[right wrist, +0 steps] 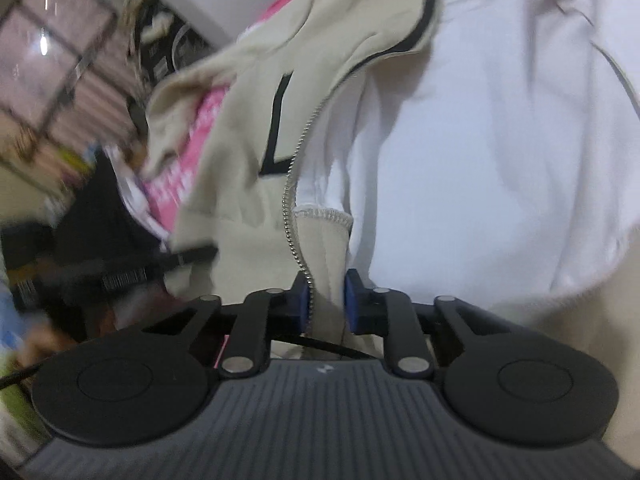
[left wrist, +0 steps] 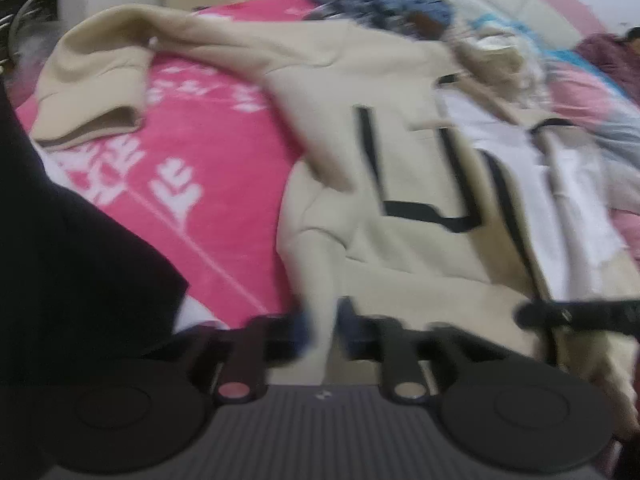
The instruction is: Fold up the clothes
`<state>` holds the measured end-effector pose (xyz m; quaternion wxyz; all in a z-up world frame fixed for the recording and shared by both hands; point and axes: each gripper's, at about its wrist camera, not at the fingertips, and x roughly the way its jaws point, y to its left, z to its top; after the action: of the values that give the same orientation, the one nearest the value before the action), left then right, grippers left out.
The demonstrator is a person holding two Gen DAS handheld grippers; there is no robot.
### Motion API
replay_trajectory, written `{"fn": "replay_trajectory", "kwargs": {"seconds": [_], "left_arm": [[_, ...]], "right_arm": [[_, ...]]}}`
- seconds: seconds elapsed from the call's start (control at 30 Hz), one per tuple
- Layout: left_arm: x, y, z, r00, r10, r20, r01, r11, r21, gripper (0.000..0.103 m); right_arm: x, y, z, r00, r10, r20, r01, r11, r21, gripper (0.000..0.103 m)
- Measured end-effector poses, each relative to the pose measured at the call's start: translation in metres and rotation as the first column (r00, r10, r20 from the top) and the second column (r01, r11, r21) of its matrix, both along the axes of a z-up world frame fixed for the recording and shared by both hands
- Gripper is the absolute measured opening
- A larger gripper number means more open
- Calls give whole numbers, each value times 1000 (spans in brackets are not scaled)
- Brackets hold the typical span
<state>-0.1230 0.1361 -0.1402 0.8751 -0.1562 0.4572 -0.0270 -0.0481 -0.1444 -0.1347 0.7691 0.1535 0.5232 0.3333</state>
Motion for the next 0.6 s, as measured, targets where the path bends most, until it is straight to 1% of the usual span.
{"fn": "replay_trajectory", "kwargs": {"seconds": [0.03,0.07,0.1,0.13,0.2,0.23,0.27,0.3,0.33,0.37,0.4,0.47,0.53,0.57,0.6], "left_arm": [[-5,5,7,1000,7,11,-6,998,-63,9],[-11,14,16,999,33,28,-28,984,-178,9],[-19,24,25,997,63,52,-45,954,-295,9],[-28,34,33,993,98,70,-64,923,-379,9],[-41,53,39,984,162,70,-108,866,-488,9],[-46,60,35,981,190,47,-142,852,-504,8],[-49,64,28,978,207,14,-175,859,-481,8],[-50,65,18,978,209,-26,-198,872,-448,9],[-51,66,6,976,206,-74,-217,875,-432,9],[-52,67,-5,972,206,-114,-236,873,-428,9],[-53,67,-11,968,213,-135,-250,873,-419,9],[-58,67,-13,968,218,-125,-250,886,-390,10],[-62,67,-9,969,226,-99,-246,900,-358,21],[-63,66,-9,970,223,-91,-241,912,-333,36],[-62,64,-10,974,207,-89,-224,923,-314,43]], "right_arm": [[1,-5,2,1000,-11,-7,11,1000,28,14],[1,-11,6,1000,-27,-6,27,998,53,14],[2,-18,12,999,-45,-8,45,995,85,14],[3,-27,18,998,-68,-16,69,990,125,14],[5,-46,24,992,-104,-70,118,965,233,14],[5,-51,22,988,-107,-110,134,950,282,14],[4,-52,20,986,-103,-134,139,945,296,14],[2,-48,18,987,-91,-130,124,954,273,14],[1,-43,14,989,-76,-126,105,965,239,14],[1,-36,8,989,-64,-132,91,973,211,14],[0,-30,3,989,-52,-139,77,980,183,13],[2,-25,0,989,-49,-143,74,982,177,13],[2,-26,3,988,-49,-150,79,977,200,15],[2,-27,5,987,-50,-156,82,974,211,16],[1,-29,5,983,-54,-177,92,973,213,17]]}}
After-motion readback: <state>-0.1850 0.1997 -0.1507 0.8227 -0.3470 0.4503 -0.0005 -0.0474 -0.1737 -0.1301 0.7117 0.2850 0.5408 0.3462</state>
